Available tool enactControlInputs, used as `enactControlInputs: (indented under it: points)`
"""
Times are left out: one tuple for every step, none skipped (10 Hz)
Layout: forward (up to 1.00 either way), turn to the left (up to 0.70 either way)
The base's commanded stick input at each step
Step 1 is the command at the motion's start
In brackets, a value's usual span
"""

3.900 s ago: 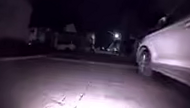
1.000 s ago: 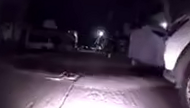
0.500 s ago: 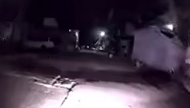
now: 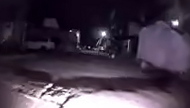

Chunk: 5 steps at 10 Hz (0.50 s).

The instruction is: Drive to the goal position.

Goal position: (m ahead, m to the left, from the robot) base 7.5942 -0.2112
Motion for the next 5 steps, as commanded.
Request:
enactControlInputs:
  points:
    - [0.85,-0.09]
    - [0.85,-0.34]
    - [0.85,-0.34]
    - [0.85,-0.34]
    - [0.85,-0.34]
